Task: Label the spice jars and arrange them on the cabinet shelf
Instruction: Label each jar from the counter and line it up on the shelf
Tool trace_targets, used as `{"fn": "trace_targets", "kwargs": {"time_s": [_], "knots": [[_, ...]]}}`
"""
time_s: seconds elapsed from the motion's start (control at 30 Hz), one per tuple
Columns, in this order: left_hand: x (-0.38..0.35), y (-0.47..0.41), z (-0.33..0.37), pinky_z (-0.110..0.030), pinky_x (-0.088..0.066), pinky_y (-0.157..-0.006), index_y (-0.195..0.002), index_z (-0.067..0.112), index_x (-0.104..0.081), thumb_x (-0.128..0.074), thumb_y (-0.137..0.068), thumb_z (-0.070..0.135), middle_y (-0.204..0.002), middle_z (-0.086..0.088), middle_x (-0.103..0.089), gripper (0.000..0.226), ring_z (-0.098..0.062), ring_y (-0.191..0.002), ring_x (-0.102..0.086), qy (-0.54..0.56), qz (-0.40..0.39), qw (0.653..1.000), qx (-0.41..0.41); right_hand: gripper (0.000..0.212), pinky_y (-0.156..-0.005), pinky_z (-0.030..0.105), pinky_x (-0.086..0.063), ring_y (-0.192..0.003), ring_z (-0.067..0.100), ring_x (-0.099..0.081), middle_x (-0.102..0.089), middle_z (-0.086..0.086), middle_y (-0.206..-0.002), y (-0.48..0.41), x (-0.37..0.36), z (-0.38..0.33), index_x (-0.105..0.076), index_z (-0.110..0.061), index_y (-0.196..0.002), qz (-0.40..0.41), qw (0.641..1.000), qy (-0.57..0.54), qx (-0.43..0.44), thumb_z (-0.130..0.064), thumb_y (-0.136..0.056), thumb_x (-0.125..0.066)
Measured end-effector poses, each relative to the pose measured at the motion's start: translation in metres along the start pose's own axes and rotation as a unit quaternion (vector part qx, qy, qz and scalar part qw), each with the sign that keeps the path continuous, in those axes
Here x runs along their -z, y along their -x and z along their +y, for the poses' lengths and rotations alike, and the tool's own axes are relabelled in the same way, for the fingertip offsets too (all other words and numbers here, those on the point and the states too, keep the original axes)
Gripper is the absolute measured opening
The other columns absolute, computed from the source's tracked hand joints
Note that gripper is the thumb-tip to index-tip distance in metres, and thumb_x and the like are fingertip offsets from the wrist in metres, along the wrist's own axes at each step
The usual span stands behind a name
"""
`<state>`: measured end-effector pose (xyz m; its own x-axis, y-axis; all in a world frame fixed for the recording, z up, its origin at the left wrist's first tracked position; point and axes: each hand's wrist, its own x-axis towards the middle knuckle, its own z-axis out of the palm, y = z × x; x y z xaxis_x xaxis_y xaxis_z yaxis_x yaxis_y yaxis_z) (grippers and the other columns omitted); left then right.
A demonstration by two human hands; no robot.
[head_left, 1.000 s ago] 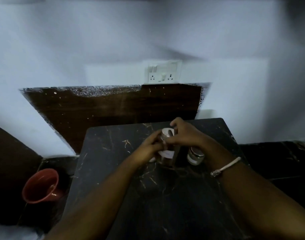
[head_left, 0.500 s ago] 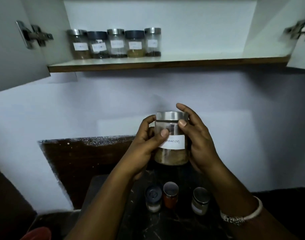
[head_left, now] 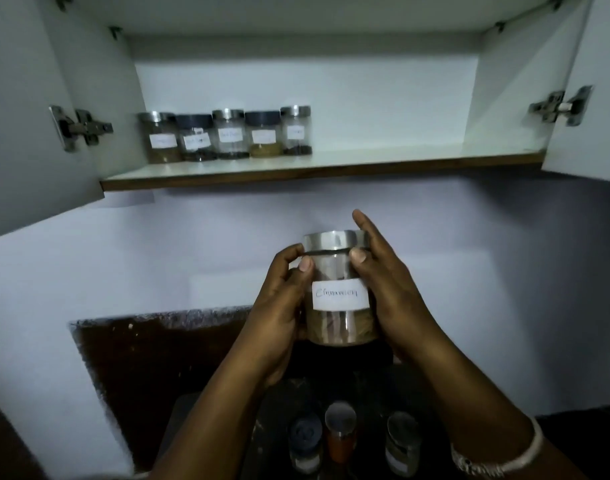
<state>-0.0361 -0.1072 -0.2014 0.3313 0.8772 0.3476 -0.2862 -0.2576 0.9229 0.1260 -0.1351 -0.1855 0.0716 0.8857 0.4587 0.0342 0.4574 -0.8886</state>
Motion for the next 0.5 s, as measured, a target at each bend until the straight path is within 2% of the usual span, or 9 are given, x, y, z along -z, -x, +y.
{"fn": "trace_targets", "kwargs": {"time_s": [0.07,0.13,0.2,0.23,0.27,0.33,0.4,0.47,0.5], "knots": [[-0.004,-0.013,0.018,-0.036,-0.062,-0.077,-0.134,0.039,-0.057,-0.058,-0.088,0.058,-0.128,0.000,-0.070,0.050,-0.019,-0.112,-0.072,-0.028,0.004,0.999,-0.031,0.080,-0.091,0.018,-0.055,-0.122,-0.002,-0.059,-0.050,-0.016,-0.143,-0.015,0.009,-0.015,-0.029,-0.060,-0.151,-0.013,0.997,0.070,0.013,-0.068,-0.077,-0.059],[-0.010,-0.033,0.040,-0.032,-0.062,-0.070,-0.131,0.041,-0.059,-0.058,-0.088,0.059,-0.125,0.004,-0.071,0.047,-0.013,-0.108,-0.073,-0.055,0.004,0.997,-0.059,0.088,-0.102,0.021,-0.051,-0.128,-0.005,-0.056,-0.051,-0.022,-0.145,-0.037,0.017,-0.035,-0.030,-0.056,-0.153,-0.021,0.997,0.064,0.042,-0.068,-0.073,-0.064],[-0.018,-0.065,0.065,-0.029,-0.061,-0.066,-0.132,0.040,-0.059,-0.056,-0.095,0.056,-0.122,0.008,-0.073,0.040,-0.009,-0.104,-0.074,-0.078,0.001,0.993,-0.089,0.086,-0.096,0.015,-0.053,-0.122,-0.011,-0.059,-0.058,-0.025,-0.137,-0.070,0.024,-0.056,-0.036,-0.044,-0.155,0.005,0.995,0.058,0.081,-0.058,-0.078,-0.071],[-0.022,-0.084,0.078,-0.028,-0.061,-0.066,-0.133,0.039,-0.058,-0.054,-0.099,0.053,-0.121,0.009,-0.073,0.037,-0.008,-0.102,-0.074,-0.100,0.010,0.989,-0.105,0.080,-0.090,0.015,-0.056,-0.117,-0.007,-0.064,-0.062,-0.021,-0.131,-0.090,0.028,-0.066,-0.040,-0.038,-0.154,0.028,0.993,0.062,0.094,-0.053,-0.083,-0.073],[-0.025,-0.106,0.090,-0.029,-0.063,-0.066,-0.134,0.037,-0.058,-0.054,-0.101,0.050,-0.119,0.008,-0.074,0.036,-0.009,-0.099,-0.075,-0.122,0.025,0.985,-0.120,0.071,-0.088,0.022,-0.060,-0.112,0.001,-0.068,-0.065,-0.012,-0.125,-0.112,0.032,-0.074,-0.046,-0.032,-0.151,0.055,0.991,0.068,0.098,-0.048,-0.087,-0.073],[-0.030,-0.156,0.111,-0.041,-0.066,-0.074,-0.135,0.034,-0.058,-0.054,-0.103,0.047,-0.116,0.004,-0.072,0.035,-0.018,-0.099,-0.075,-0.171,0.047,0.974,-0.141,0.054,-0.091,0.041,-0.063,-0.109,0.016,-0.071,-0.068,0.003,-0.123,-0.162,0.040,-0.085,-0.056,-0.020,-0.137,0.098,0.988,0.073,0.090,-0.043,-0.091,-0.073],[-0.029,-0.208,0.126,-0.052,-0.060,-0.089,-0.134,0.034,-0.058,-0.053,-0.103,0.046,-0.119,0.001,-0.071,0.033,-0.028,-0.107,-0.072,-0.214,0.055,0.967,-0.127,0.044,-0.094,0.047,-0.061,-0.107,0.020,-0.071,-0.070,0.008,-0.120,-0.211,0.045,-0.089,-0.059,-0.012,-0.124,0.115,0.988,0.071,0.073,-0.039,-0.093,-0.072],[-0.025,-0.256,0.128,-0.051,-0.059,-0.093,-0.134,0.032,-0.060,-0.053,-0.104,0.044,-0.123,0.001,-0.070,0.034,-0.027,-0.107,-0.070,-0.236,0.059,0.966,-0.088,0.035,-0.083,0.041,-0.061,-0.098,0.017,-0.070,-0.070,0.008,-0.117,-0.255,0.047,-0.085,-0.060,-0.011,-0.117,0.118,0.987,0.099,0.048,-0.038,-0.095,-0.068],[-0.021,-0.277,0.126,-0.044,-0.059,-0.088,-0.132,0.028,-0.062,-0.052,-0.104,0.042,-0.123,0.000,-0.069,0.033,-0.022,-0.101,-0.068,-0.244,0.062,0.965,-0.070,0.031,-0.073,0.033,-0.056,-0.091,0.013,-0.067,-0.070,0.006,-0.115,-0.272,0.047,-0.080,-0.060,-0.012,-0.114,0.113,0.985,0.126,0.031,-0.038,-0.097,-0.065]]}}
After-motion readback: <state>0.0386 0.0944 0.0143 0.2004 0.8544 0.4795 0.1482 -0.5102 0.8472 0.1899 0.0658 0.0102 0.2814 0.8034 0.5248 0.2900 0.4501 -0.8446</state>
